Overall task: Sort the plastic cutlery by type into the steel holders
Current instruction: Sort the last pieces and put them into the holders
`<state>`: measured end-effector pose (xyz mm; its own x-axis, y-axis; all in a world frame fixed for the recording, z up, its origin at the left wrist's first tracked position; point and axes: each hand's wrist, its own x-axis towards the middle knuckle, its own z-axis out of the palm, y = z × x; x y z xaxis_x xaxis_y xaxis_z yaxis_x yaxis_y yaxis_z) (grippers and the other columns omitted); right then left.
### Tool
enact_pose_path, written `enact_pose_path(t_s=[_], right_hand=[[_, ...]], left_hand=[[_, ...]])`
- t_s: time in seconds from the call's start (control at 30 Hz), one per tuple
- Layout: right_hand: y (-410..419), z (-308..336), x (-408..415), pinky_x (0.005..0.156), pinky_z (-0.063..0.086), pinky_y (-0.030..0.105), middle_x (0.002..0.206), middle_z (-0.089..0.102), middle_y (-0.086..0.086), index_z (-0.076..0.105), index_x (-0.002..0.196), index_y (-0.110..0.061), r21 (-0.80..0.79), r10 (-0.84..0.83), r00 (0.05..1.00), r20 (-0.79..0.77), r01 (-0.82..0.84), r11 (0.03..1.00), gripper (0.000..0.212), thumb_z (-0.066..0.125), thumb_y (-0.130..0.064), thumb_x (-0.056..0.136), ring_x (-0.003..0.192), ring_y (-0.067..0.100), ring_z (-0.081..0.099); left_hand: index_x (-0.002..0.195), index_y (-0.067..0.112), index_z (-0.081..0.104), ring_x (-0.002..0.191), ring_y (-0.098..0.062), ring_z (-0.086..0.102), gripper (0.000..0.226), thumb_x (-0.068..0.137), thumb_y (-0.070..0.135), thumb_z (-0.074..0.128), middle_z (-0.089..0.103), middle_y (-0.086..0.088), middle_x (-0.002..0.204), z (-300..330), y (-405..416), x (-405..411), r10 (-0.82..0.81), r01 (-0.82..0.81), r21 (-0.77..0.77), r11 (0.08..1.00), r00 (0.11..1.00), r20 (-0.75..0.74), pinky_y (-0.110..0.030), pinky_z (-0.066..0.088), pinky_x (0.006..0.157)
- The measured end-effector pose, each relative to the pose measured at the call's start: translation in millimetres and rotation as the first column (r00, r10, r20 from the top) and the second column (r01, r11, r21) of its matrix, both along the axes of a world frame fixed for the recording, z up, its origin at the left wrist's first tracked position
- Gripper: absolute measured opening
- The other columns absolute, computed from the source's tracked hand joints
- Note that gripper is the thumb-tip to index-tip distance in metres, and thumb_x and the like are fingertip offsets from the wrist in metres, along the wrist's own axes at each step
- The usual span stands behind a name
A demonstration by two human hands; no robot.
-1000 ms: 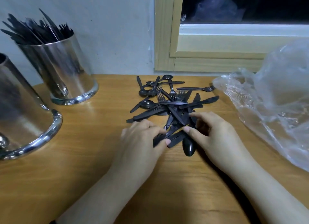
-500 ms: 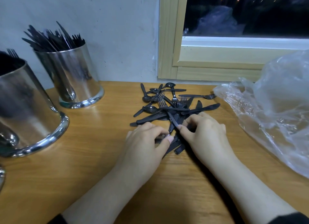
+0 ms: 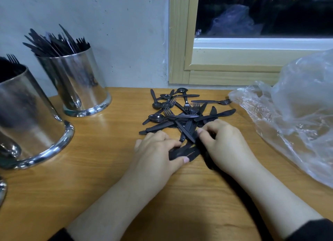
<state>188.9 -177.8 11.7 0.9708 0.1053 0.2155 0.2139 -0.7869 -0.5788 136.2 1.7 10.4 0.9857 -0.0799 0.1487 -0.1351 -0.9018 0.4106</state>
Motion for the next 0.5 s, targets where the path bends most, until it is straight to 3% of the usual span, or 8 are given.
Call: enact_pose_path(t_s=[0.13, 0.2, 0.27, 0.4, 0.5], right_hand=[[-19.5, 4.4, -3.5, 0.062, 0.038, 0.020, 0.072, 0.062, -0.010, 0.064, 0.074, -0.023, 0.248, -0.111, 0.990, 0.088, 0.086, 0.965, 0.027, 0.058, -0.033, 0.098, 0.071, 0.005, 0.056], [-27.0, 6.6, -9.0, 0.059, 0.039, 0.022, 0.067, 0.064, -0.010, 0.065, 0.074, -0.023, 0.313, -0.147, 0.983, 0.111, 0.106, 0.944, 0.027, 0.058, -0.032, 0.098, 0.065, 0.004, 0.056], [-33.8, 7.2, -14.7, 0.066, 0.047, 0.028, 0.070, 0.067, -0.013, 0.067, 0.074, -0.024, 0.354, -0.166, 0.979, 0.118, 0.114, 0.928, 0.026, 0.059, -0.032, 0.098, 0.069, 0.007, 0.061], [-43.0, 5.5, -23.9, 0.070, 0.053, 0.038, 0.071, 0.068, -0.001, 0.066, 0.078, -0.029, 0.380, -0.182, 0.980, 0.086, 0.137, 0.915, 0.023, 0.057, -0.038, 0.097, 0.068, 0.023, 0.066], [-44.6, 7.9, -30.8, 0.059, 0.044, 0.031, 0.062, 0.065, -0.001, 0.064, 0.072, -0.022, 0.376, -0.171, 0.981, 0.089, 0.126, 0.918, 0.030, 0.057, -0.037, 0.098, 0.057, 0.010, 0.059]], left_hand=[[0.132, 0.042, 0.063, 0.118, -0.005, 0.042, 0.037, 0.096, 0.051, 0.062, 0.048, 0.023, 0.112, 2.7, 4.9, -0.2, -0.001, 0.001, 0.014, 1.000, 1.000, -0.014, -0.028, 0.029, 0.099], [0.125, 0.039, 0.067, 0.114, -0.006, 0.045, 0.029, 0.097, 0.047, 0.063, 0.049, 0.021, 0.109, 3.8, 6.2, -1.0, 0.009, -0.009, 0.016, 1.000, 1.000, 0.006, -0.029, 0.033, 0.099], [0.120, 0.036, 0.070, 0.111, -0.007, 0.047, 0.024, 0.098, 0.043, 0.063, 0.051, 0.020, 0.107, 4.7, 6.5, -3.1, 0.014, -0.014, 0.008, 1.000, 1.000, 0.016, -0.030, 0.037, 0.100], [0.116, 0.030, 0.073, 0.105, -0.009, 0.051, 0.021, 0.099, 0.038, 0.063, 0.057, 0.015, 0.105, 7.6, 7.4, -8.2, 0.022, -0.021, -0.026, 0.999, 0.999, 0.039, -0.032, 0.042, 0.098], [0.111, 0.027, 0.072, 0.100, -0.010, 0.051, 0.017, 0.102, 0.032, 0.059, 0.058, 0.013, 0.102, 9.9, 8.1, -11.8, 0.031, -0.027, -0.050, 0.998, 0.996, 0.080, -0.029, 0.039, 0.088]])
